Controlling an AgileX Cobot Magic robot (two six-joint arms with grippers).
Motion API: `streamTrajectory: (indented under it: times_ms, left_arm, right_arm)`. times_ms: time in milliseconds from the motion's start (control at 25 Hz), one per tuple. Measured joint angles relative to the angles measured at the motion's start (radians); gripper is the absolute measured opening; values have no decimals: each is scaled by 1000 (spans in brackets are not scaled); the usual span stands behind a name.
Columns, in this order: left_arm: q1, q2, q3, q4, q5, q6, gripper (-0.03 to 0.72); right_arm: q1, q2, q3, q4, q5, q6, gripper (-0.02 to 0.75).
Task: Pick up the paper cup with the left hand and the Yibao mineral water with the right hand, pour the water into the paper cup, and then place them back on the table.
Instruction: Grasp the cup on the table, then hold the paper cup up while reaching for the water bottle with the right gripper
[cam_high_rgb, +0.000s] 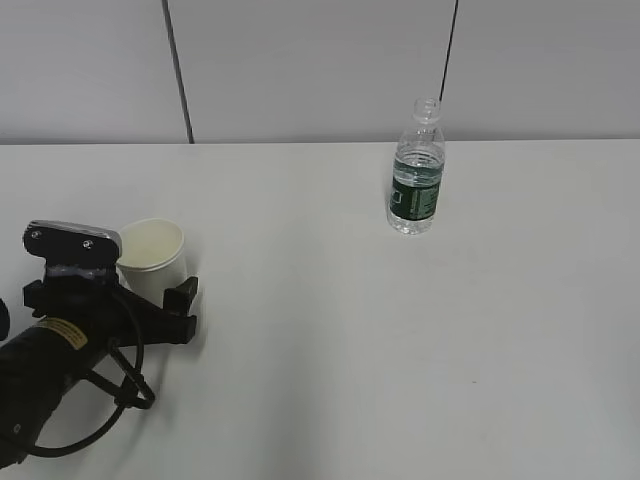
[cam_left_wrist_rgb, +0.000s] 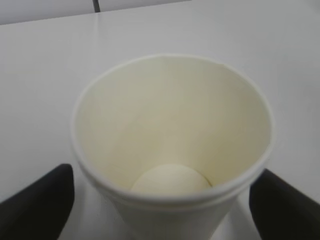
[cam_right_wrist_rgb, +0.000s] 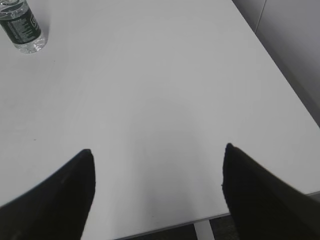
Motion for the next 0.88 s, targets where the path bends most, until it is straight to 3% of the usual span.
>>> streamTrajectory:
  times_ms: [880]
  left_arm:
    - [0,43,-61,-55,-2,-1,593]
  right_arm:
    - [0,0,0,0,0,0,586]
